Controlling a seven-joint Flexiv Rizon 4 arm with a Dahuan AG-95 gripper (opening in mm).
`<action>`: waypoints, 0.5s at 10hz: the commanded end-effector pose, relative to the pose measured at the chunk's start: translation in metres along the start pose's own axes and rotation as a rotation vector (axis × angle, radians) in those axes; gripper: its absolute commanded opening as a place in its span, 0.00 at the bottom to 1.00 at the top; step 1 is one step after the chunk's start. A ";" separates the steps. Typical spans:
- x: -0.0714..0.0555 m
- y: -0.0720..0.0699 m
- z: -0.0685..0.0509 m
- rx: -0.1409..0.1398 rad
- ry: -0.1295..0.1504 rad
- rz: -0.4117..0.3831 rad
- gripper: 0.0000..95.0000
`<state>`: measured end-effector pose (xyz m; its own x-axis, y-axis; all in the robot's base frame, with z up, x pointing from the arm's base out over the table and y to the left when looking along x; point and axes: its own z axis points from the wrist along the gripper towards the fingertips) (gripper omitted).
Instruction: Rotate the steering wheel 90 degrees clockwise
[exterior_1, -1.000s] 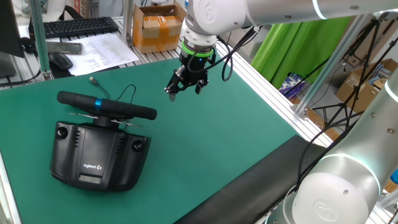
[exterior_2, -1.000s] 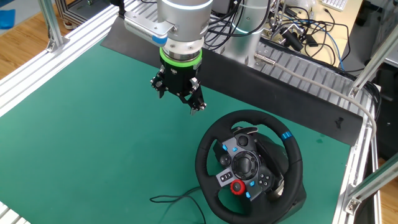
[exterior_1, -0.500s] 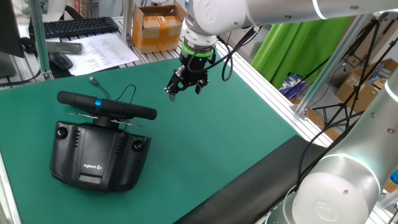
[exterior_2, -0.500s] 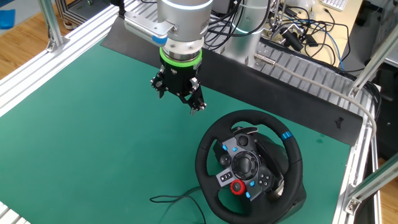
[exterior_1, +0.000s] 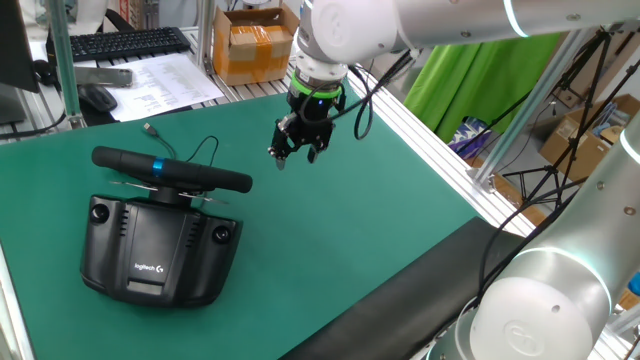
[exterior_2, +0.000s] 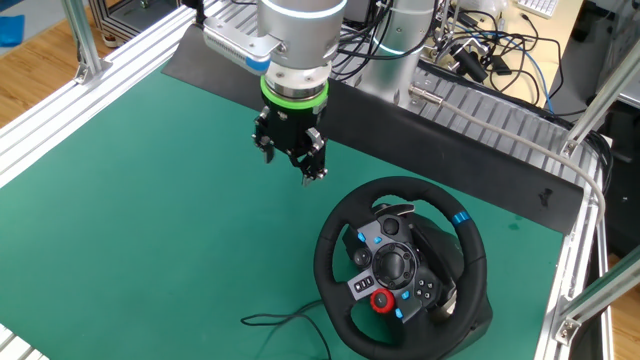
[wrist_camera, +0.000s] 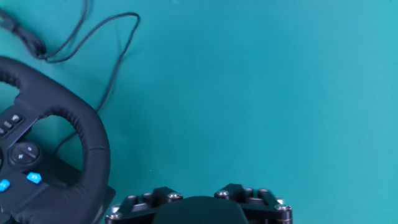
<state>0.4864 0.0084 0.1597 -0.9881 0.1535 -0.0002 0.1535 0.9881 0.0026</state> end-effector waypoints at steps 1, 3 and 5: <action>0.011 0.005 0.008 0.000 -0.003 0.398 0.00; 0.011 0.005 0.007 0.006 -0.004 0.428 0.00; 0.011 0.005 0.007 -0.022 0.010 0.493 0.00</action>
<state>0.4784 0.0136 0.1527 -0.8585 0.5127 0.0048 0.5127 0.8585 0.0115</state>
